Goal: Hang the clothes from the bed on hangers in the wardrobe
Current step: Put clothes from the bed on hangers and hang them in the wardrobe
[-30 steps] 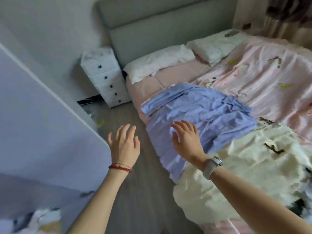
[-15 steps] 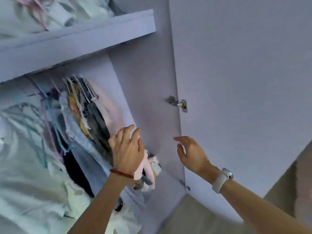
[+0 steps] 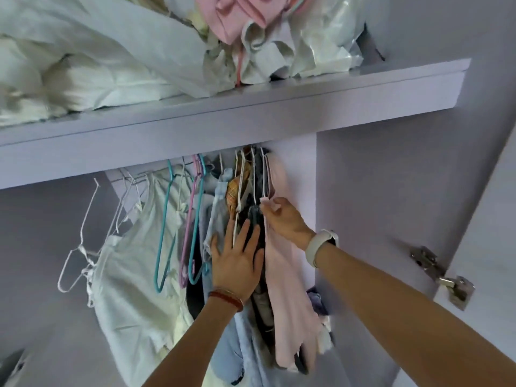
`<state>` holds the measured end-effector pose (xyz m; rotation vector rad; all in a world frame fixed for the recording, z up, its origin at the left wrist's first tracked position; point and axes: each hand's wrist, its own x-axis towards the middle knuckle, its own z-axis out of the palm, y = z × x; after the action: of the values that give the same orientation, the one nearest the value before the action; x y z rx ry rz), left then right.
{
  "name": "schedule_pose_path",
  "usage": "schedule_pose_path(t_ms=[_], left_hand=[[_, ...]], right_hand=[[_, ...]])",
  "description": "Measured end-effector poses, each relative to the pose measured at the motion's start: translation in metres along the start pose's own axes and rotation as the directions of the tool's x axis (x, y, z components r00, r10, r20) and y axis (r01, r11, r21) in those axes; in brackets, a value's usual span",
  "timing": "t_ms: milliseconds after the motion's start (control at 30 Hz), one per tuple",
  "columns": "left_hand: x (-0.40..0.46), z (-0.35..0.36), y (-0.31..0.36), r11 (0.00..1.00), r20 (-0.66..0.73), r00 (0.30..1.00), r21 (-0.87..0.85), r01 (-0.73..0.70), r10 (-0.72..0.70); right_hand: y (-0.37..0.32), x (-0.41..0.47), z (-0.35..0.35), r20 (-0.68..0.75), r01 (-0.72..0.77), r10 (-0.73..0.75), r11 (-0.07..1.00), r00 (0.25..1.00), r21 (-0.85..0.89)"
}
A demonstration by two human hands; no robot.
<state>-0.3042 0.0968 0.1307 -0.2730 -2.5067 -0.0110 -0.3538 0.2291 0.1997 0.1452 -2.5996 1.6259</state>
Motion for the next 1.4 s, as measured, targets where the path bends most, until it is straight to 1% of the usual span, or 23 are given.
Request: schedule_pose_path(t_ms=[100, 167, 233, 267, 333, 367, 500, 600, 700, 767, 800, 867, 900, 933, 967, 1033, 1100, 1133, 1200, 1233, 1300, 1367, 1400], left_hand=[[-0.009, 0.009, -0.004, 0.998, -0.012, 1.000, 0.057, -0.007, 0.008], [-0.012, 0.013, -0.008, 0.997, -0.019, 1.000, 0.079, 0.008, -0.007], [-0.012, 0.015, -0.008, 0.995, -0.029, 0.999, 0.099, 0.027, -0.024], [-0.012, 0.015, -0.006, 0.994, -0.034, 0.999, 0.105, 0.033, -0.030], [-0.011, 0.014, 0.002, 0.992, -0.060, 0.997, 0.116, 0.049, -0.042], [-0.010, 0.012, 0.005, 0.991, -0.079, 0.996, 0.119, 0.056, -0.047], [-0.005, 0.006, 0.014, 0.996, -0.128, 0.991, 0.076, 0.044, -0.034], [-0.003, 0.006, 0.013, 0.999, -0.113, 0.993, 0.022, 0.029, -0.026], [-0.002, 0.003, 0.017, 1.000, -0.102, 0.995, -0.005, 0.000, -0.001], [-0.002, -0.003, 0.027, 0.998, -0.113, 0.993, -0.050, -0.024, 0.018], [-0.005, -0.006, 0.035, 0.994, -0.125, 0.991, -0.092, -0.052, 0.040], [-0.013, -0.011, 0.054, 0.969, -0.148, 0.983, -0.202, -0.141, 0.113], [-0.018, -0.013, 0.065, 0.947, -0.155, 0.976, -0.259, -0.190, 0.154], [-0.024, -0.014, 0.076, 0.919, -0.157, 0.968, -0.316, -0.236, 0.194], [-0.031, -0.015, 0.088, 0.884, -0.156, 0.959, -0.375, -0.278, 0.235], [-0.048, -0.013, 0.112, 0.796, -0.132, 0.936, -0.496, -0.346, 0.325], [-0.072, -0.009, 0.140, 0.680, -0.082, 0.894, -0.619, -0.392, 0.440], [-0.087, -0.008, 0.155, 0.618, -0.062, 0.861, -0.671, -0.410, 0.504], [-0.120, -0.010, 0.187, 0.485, -0.067, 0.774, -0.744, -0.459, 0.630], [-0.137, -0.014, 0.204, 0.417, -0.075, 0.724, -0.775, -0.475, 0.685], [-0.169, -0.028, 0.238, 0.285, -0.100, 0.623, -0.825, -0.488, 0.776], [-0.201, -0.046, 0.274, 0.168, -0.146, 0.523, -0.846, -0.506, 0.840], [-0.217, -0.056, 0.291, 0.103, -0.172, 0.463, -0.854, -0.510, 0.870]], right_hand=[[-0.005, 0.026, 0.008, 0.101, 0.040, -0.023, 0.985, 0.995, -0.170], [-0.008, 0.035, 0.002, 0.102, 0.052, -0.029, 0.971, 0.994, -0.233], [-0.006, 0.042, -0.010, 0.077, 0.029, -0.011, 0.971, 0.997, -0.239], [-0.002, 0.044, -0.016, 0.062, 0.011, 0.001, 0.978, 0.998, -0.207], [0.005, 0.045, -0.024, 0.015, -0.015, 0.017, 0.989, 1.000, -0.144], [0.008, 0.044, -0.027, -0.026, -0.015, 0.012, 0.990, 1.000, -0.141], [0.011, 0.038, -0.039, -0.187, 0.053, -0.093, 0.976, 0.978, -0.211], [0.007, 0.026, -0.055, -0.294, 0.128, -0.191, 0.967, 0.937, -0.218], [0.015, -0.009, -0.067, -0.376, 0.203, -0.273, 0.955, 0.885, -0.215], [0.034, -0.045, -0.069, -0.429, 0.169, -0.252, 0.960, 0.867, -0.223], [0.046, -0.065, -0.069, -0.449, 0.116, -0.221, 0.961, 0.866, -0.249], [0.069, -0.110, -0.073, -0.465, -0.073, -0.110, 0.931, 0.879, -0.359], [0.081, -0.133, -0.076, -0.469, -0.174, -0.038, 0.899, 0.883, -0.401], [0.092, -0.156, -0.078, -0.482, -0.262, 0.038, 0.875, 0.876, -0.408], [0.104, -0.182, -0.079, -0.509, -0.343, 0.116, 0.859, 0.853, -0.379], [0.121, -0.235, -0.078, -0.590, -0.470, 0.244, 0.841, 0.770, -0.266], [0.131, -0.289, -0.078, -0.687, -0.559, 0.306, 0.810, 0.659, -0.175], [0.133, -0.316, -0.079, -0.734, -0.606, 0.313, 0.778, 0.603, -0.166], [0.136, -0.374, -0.085, -0.814, -0.714, 0.281, 0.667, 0.508, -0.215], [0.136, -0.404, -0.088, -0.841, -0.754, 0.244, 0.604, 0.483, -0.258], [0.133, -0.463, -0.091, -0.877, -0.803, 0.136, 0.485, 0.461, -0.347], [0.128, -0.520, -0.092, -0.904, -0.839, 0.041, 0.392, 0.426, -0.378], [0.125, -0.546, -0.092, -0.913, -0.856, 0.020, 0.355, 0.408, -0.375]])
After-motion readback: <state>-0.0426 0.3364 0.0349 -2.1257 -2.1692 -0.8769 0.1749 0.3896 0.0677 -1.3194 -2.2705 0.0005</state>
